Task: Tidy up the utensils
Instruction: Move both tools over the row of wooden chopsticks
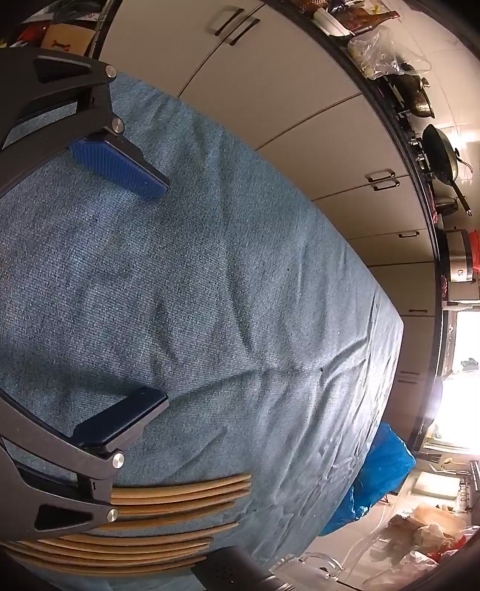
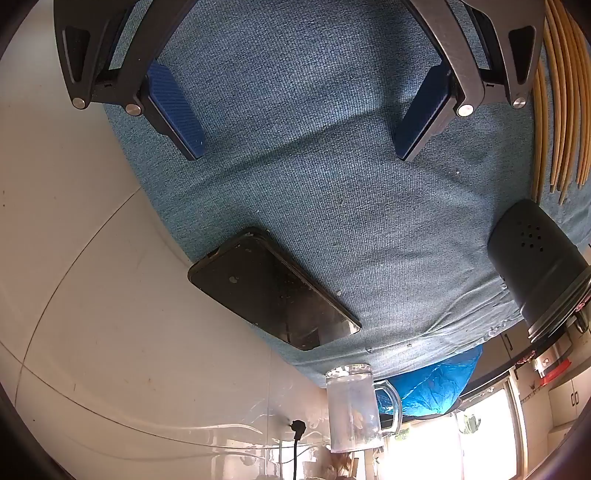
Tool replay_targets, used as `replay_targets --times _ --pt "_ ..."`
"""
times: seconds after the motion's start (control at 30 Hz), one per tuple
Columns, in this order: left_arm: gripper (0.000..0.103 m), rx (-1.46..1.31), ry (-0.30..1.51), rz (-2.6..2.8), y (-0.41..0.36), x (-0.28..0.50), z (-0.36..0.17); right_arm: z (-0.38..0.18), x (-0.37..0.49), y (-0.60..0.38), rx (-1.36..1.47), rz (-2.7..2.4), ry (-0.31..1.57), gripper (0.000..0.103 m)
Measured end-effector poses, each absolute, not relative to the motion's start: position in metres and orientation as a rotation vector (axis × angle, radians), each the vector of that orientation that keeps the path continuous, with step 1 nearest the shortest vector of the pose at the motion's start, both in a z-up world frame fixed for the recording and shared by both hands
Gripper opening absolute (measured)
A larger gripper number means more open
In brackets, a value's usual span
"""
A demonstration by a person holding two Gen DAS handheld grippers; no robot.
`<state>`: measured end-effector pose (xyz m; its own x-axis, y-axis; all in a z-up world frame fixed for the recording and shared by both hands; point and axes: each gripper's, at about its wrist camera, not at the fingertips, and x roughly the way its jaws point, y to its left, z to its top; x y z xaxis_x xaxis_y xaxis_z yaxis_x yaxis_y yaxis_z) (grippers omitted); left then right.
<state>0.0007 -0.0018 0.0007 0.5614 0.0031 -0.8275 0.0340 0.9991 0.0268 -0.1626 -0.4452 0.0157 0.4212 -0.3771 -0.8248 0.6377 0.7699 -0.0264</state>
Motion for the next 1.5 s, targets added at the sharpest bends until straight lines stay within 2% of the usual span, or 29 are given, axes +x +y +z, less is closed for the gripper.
replay_targets --times 0.2,0.33,0.47,0.63,0.83,1.5 --pt "0.103 0.071 0.964 -0.008 -0.012 0.005 0.007 0.017 -0.160 -0.443 0.307 -0.634 0.953 0.103" --pt "0.103 0.054 0.860 0.043 0.001 -0.023 0.024 0.023 -0.159 -0.438 0.324 -0.610 0.989 0.102" --pt "0.103 0.068 0.815 0.036 -0.001 -0.042 0.044 0.050 -0.177 -0.412 0.340 -0.546 0.886 0.102" --pt "0.103 0.091 0.719 0.037 -0.005 -0.068 0.074 0.097 -0.184 -0.352 0.228 -0.418 0.733 0.102" --pt "0.103 0.109 0.636 0.042 -0.002 -0.095 0.105 0.126 -0.192 -0.309 0.207 -0.293 0.613 0.102" --pt "0.103 0.122 0.599 0.057 -0.010 -0.140 0.099 0.128 -0.216 -0.258 0.189 -0.143 0.634 0.102"
